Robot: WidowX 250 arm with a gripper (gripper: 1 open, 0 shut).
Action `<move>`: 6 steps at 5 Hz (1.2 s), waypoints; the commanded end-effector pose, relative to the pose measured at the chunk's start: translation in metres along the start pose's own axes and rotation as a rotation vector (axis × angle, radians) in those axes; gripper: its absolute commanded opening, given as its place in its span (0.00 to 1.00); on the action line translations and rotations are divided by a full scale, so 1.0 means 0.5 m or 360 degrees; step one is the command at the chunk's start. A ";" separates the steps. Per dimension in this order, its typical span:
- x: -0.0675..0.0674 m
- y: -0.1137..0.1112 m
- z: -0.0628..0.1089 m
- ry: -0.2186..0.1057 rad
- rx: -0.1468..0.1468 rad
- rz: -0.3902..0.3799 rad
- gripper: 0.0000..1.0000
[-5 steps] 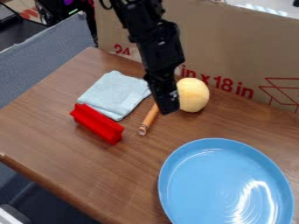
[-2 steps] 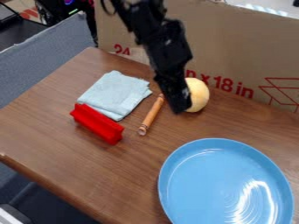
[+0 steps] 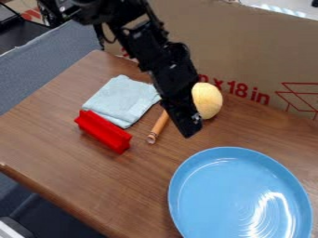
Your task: Move the cloth to the right side of the table
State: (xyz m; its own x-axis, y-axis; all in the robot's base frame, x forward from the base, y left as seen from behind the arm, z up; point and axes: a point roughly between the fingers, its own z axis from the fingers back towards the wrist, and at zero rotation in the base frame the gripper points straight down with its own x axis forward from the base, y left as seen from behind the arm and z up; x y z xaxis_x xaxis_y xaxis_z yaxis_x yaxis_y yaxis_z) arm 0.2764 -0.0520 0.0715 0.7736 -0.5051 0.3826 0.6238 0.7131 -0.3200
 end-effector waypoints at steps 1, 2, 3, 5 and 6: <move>0.000 -0.021 -0.005 -0.0062 0.0088 -0.0059 0.00; -0.015 0.028 -0.004 -0.0075 0.0075 -0.0023 0.00; -0.027 0.025 -0.007 -0.0076 0.0065 -0.0002 0.00; -0.049 0.008 0.032 -0.0115 -0.0018 0.0057 0.00; -0.020 -0.035 0.055 -0.0142 -0.0019 0.0083 0.00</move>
State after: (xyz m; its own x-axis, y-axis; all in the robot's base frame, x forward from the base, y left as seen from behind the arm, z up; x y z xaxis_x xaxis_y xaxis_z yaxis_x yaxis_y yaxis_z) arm 0.2508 -0.0479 0.0890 0.8068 -0.4193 0.4163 0.5727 0.7282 -0.3764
